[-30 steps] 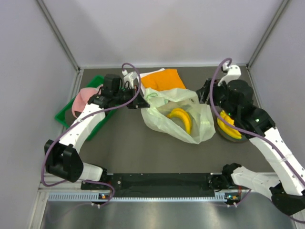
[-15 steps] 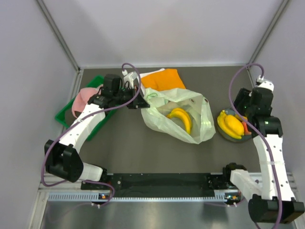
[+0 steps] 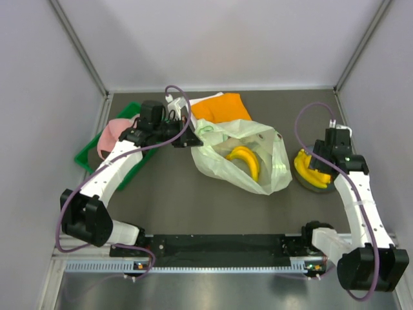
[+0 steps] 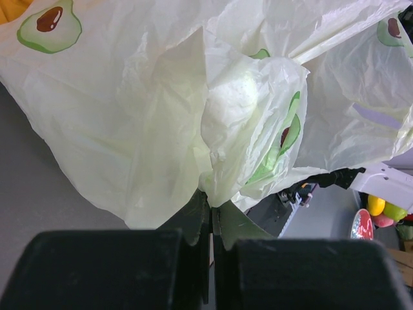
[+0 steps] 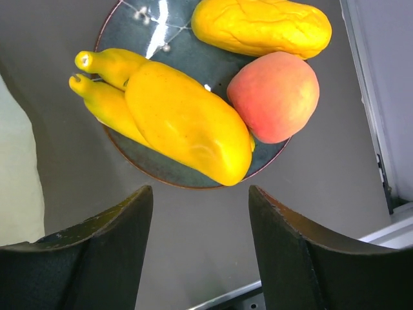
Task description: Place the fruits into the plastic bag
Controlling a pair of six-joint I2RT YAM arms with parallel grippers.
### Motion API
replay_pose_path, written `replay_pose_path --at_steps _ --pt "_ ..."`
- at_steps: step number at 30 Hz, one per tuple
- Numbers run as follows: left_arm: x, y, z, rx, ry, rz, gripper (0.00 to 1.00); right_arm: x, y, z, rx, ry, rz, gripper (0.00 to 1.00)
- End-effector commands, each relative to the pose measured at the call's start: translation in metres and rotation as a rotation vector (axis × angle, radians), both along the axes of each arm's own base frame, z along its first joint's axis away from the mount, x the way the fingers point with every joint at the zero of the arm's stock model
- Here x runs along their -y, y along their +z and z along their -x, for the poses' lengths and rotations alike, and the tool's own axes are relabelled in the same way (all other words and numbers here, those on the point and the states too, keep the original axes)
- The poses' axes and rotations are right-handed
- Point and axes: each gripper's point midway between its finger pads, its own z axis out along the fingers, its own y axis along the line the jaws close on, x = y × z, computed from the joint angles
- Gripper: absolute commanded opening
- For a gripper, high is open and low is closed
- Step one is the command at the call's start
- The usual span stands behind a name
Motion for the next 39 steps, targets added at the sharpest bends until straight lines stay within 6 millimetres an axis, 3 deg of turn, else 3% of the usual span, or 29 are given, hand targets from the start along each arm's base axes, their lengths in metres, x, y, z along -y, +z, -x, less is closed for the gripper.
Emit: replay_pose_path --at_steps 1,6,24,39 --pt "0.003 0.005 -0.004 0.03 -0.015 0.023 0.0 0.004 -0.003 -0.006 -0.033 0.016 0.054 0.62" --pt "0.002 0.005 -0.004 0.034 -0.014 0.021 0.0 -0.003 -0.021 -0.01 -0.14 0.055 0.124 0.63" --pt "0.002 0.001 -0.006 0.029 -0.009 0.012 0.0 -0.001 -0.031 -0.042 -0.158 0.11 0.203 0.7" --pt "0.001 0.0 -0.007 0.03 -0.007 0.007 0.0 -0.005 -0.041 -0.056 -0.159 0.147 0.211 0.73"
